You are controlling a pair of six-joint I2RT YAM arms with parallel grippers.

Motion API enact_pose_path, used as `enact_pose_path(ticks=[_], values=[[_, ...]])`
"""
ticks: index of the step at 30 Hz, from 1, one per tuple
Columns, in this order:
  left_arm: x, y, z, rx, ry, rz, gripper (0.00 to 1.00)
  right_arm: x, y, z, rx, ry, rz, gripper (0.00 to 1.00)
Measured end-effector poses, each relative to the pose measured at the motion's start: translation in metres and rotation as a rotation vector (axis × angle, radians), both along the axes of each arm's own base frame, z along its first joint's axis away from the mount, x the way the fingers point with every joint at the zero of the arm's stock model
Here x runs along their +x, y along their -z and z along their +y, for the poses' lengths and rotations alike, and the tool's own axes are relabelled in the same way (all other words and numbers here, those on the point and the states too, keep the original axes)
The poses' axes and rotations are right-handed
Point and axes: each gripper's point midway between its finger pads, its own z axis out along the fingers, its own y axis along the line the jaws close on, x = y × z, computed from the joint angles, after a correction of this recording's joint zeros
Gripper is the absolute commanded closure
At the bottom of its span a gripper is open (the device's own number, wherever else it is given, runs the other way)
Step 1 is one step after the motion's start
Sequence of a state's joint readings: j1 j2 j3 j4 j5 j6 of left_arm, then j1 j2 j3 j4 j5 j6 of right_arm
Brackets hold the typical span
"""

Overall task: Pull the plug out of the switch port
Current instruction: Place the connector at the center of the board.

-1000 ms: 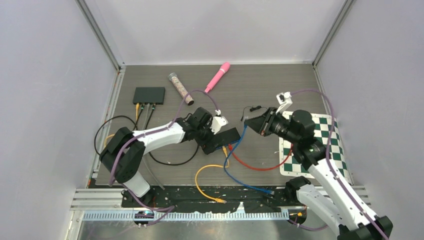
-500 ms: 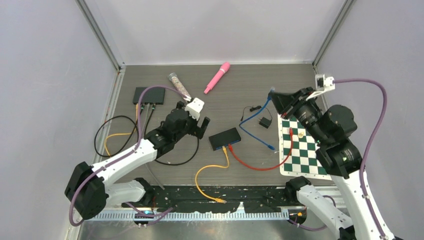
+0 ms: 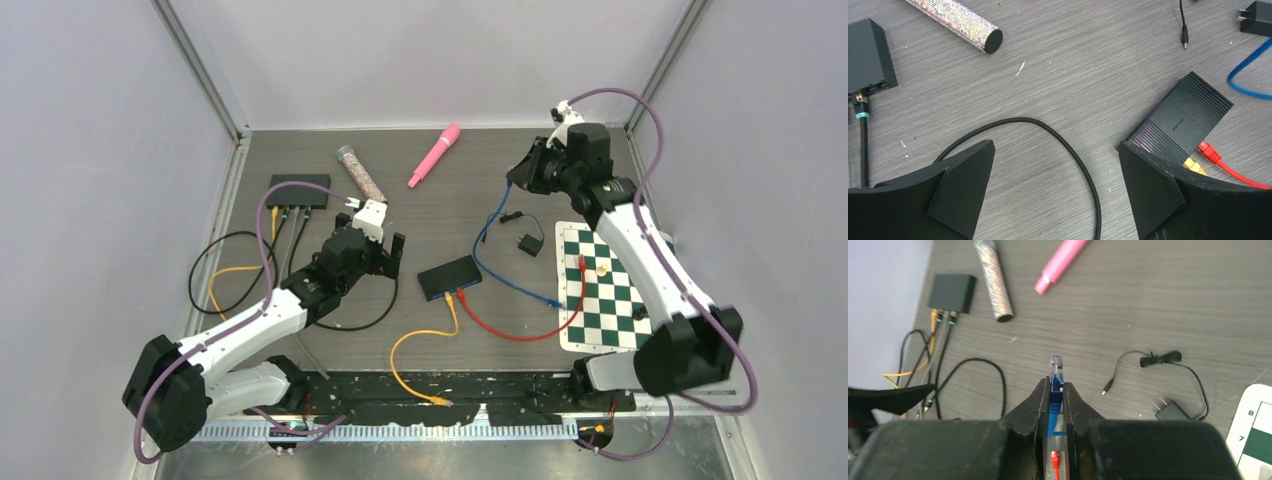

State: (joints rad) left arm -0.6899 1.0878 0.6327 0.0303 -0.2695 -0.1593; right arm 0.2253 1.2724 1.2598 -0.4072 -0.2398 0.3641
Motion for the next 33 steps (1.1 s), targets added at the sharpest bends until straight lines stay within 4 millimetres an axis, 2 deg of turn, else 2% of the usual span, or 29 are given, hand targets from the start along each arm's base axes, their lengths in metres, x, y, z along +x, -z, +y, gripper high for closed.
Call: enact_pose_path(ticks=[2,6,11,17,22,23,24,28,30,33], values=[[-0.001,0.004,0.001,-0.004,-0.002,0.012,0.0,0.018,0.033,-0.002,-0.003,-0.005,0.091,0.95],[-0.001,0.001,-0.003,-0.024,0.012,0.007,0.0,0.048,0.078,-0.005,0.007,-0.012,0.21,0.95],[-0.002,-0.001,-0.009,-0.035,0.051,-0.004,0.0,0.084,0.1,-0.006,0.023,-0.017,0.259,0.95],[-0.006,0.004,-0.013,-0.023,0.085,0.015,0.01,0.11,0.124,-0.007,0.041,-0.005,0.305,0.93],[-0.007,0.012,-0.018,0.004,0.121,0.047,0.0,0.129,0.133,-0.006,0.076,0.004,0.329,0.82],[-0.007,0.015,-0.019,0.013,0.131,0.053,0.0,0.133,0.133,-0.005,0.083,0.002,0.331,0.76],[-0.008,0.018,-0.02,0.022,0.142,0.06,0.0,0.137,0.133,-0.004,0.09,-0.001,0.33,0.64],[-0.011,0.032,-0.025,0.074,0.195,0.104,0.0,0.141,0.127,-0.006,0.111,-0.003,0.325,0.42],[-0.011,0.038,-0.027,0.095,0.214,0.128,0.0,0.141,0.123,-0.009,0.115,-0.004,0.318,0.35],[-0.011,0.045,-0.031,0.123,0.243,0.153,0.01,0.135,0.114,-0.019,0.119,0.006,0.304,0.32]])
